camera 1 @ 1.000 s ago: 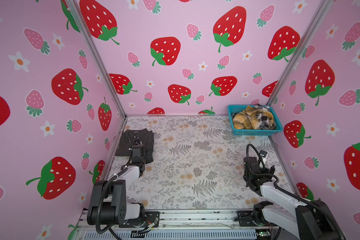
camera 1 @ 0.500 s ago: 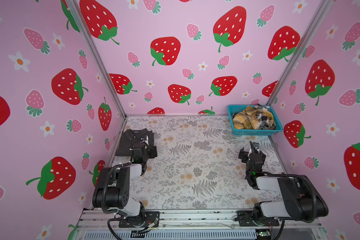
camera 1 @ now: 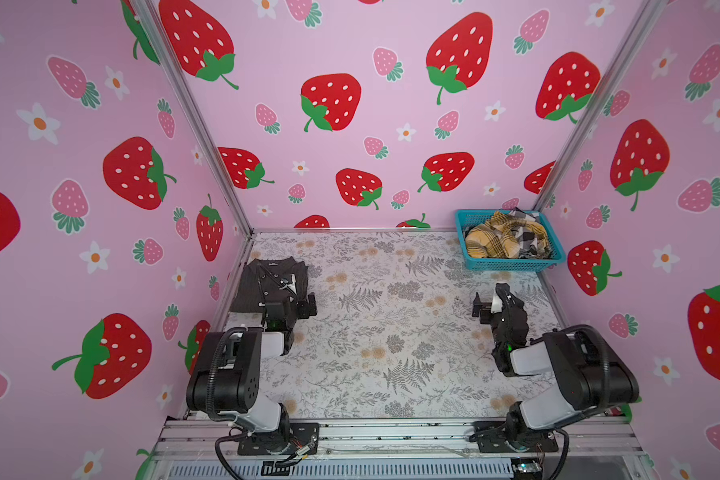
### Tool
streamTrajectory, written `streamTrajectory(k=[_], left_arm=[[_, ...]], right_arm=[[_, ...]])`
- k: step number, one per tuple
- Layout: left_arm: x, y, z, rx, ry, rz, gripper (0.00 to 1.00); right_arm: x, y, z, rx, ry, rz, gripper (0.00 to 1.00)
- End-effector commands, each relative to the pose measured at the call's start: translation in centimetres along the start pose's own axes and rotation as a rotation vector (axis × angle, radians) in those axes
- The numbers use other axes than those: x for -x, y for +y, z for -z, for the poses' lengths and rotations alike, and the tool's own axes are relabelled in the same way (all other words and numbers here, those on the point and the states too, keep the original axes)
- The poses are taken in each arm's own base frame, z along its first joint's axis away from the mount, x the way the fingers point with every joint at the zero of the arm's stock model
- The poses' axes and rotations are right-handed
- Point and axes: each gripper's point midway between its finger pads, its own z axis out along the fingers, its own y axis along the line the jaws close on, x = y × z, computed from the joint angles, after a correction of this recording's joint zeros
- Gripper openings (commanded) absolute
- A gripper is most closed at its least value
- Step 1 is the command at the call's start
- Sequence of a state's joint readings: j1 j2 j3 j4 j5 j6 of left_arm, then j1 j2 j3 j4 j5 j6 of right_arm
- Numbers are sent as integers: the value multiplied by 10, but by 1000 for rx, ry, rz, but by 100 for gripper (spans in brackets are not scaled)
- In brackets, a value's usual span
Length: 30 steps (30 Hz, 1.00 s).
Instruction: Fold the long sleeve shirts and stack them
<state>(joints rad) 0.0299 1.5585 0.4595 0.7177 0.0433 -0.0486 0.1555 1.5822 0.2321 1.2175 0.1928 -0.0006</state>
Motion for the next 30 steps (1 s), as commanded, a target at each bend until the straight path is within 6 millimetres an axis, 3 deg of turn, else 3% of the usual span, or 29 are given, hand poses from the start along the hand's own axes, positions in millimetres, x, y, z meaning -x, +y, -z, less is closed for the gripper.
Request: streamTrajectory(k=[1,3,30], left_arm=[[12,1,0,8,-44,-18,99],[13,1,0,9,-45,-20,99],[13,2,0,33,-44,-26,99]], right_arm=[[26,-11,-2,-9,-109,-44,100],[22,-13,-9,-5,-67,-52,100],[24,-12,-7,-11,-74,-43,100]])
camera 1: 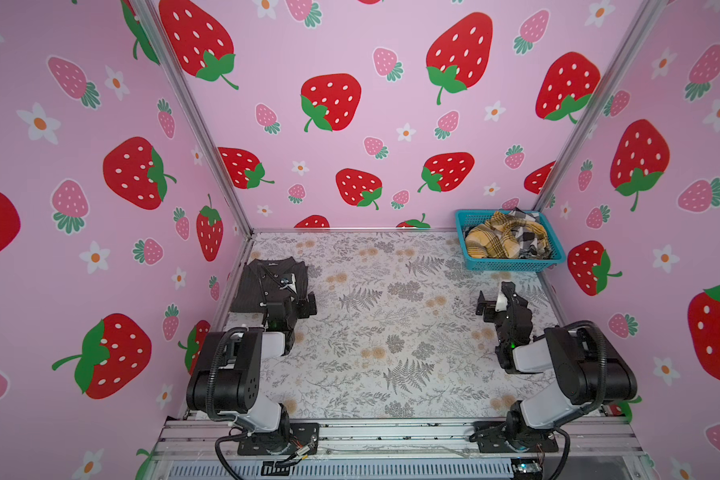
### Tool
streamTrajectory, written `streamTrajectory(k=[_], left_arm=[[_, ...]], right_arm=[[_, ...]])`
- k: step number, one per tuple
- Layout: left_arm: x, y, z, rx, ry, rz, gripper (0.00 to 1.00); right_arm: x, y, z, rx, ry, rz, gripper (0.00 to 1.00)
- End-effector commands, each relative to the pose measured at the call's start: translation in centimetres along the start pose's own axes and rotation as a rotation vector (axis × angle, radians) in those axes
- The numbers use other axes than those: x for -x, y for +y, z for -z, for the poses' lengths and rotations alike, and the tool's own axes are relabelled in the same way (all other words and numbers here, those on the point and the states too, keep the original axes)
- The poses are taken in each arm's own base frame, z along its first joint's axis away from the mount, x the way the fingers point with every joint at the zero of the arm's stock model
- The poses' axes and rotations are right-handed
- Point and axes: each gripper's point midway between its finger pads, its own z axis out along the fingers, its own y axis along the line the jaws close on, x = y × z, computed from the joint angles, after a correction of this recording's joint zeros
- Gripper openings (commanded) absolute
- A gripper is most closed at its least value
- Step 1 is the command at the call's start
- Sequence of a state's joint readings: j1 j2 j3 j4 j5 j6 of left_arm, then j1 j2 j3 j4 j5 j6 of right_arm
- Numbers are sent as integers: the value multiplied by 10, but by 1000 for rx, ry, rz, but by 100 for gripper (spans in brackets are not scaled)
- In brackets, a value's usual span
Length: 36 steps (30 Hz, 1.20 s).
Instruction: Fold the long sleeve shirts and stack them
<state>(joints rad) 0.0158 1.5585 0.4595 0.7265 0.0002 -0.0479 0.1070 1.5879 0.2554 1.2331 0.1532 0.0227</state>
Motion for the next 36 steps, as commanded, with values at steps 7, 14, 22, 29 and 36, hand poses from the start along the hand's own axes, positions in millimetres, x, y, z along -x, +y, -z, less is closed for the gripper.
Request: streamTrajectory(k=[7,14,22,29,36], left_arm=[[10,1,0,4,-35,-20,99],[10,0,0,4,-34,-20,99],[10,0,0,4,-35,-21,99],[11,1,0,3,-37,-18,99],[11,0,4,5,-53,-22,99]], right_arm=[[14,0,-1,0,-43,-5,100],[14,0,-2,0,-42,-4,100],[14,0,-1,0,-44,-4,100],[15,0,-1,0,-45,-4,100],[15,0,-1,1,-48,-4,100]])
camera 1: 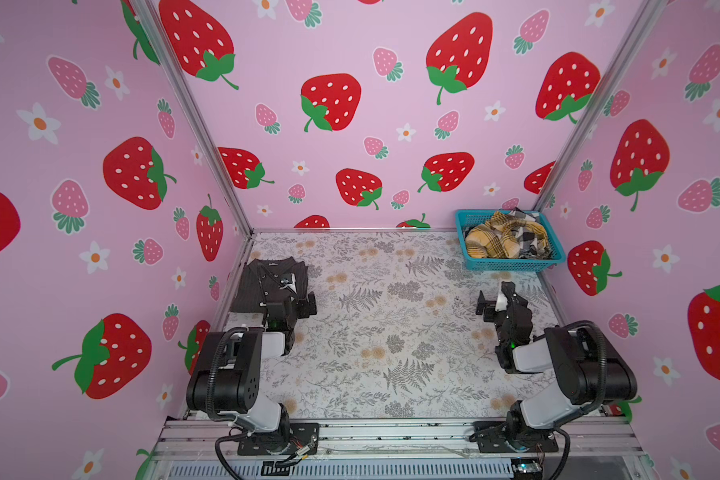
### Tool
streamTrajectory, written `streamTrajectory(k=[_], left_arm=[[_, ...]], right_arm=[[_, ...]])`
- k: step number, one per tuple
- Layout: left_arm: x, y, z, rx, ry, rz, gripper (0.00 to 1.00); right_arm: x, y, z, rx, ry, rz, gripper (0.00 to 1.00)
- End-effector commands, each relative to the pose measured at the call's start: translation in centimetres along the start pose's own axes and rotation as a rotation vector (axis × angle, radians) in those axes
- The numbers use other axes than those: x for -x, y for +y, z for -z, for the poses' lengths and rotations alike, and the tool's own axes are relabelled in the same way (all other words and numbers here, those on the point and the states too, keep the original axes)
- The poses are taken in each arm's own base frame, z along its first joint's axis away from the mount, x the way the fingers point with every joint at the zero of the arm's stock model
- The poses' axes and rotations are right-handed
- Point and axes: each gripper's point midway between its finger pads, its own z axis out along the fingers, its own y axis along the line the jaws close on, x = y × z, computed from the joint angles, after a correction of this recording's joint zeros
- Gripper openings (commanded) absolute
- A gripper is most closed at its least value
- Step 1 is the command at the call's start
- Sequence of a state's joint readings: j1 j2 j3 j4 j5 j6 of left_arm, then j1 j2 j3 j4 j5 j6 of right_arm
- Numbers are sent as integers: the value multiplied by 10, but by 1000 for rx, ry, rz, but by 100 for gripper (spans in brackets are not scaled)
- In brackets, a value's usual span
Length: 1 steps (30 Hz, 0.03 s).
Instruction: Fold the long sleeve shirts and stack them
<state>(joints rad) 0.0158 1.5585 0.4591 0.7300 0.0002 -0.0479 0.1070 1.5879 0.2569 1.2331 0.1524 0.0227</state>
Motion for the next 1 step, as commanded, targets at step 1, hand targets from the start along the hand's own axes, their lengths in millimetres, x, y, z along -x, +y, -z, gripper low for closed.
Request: streamTrajectory(k=[1], left_arm=[[9,0,5,5,-53,-23,99]], right_arm=[[14,0,0,0,-45,-3,100]])
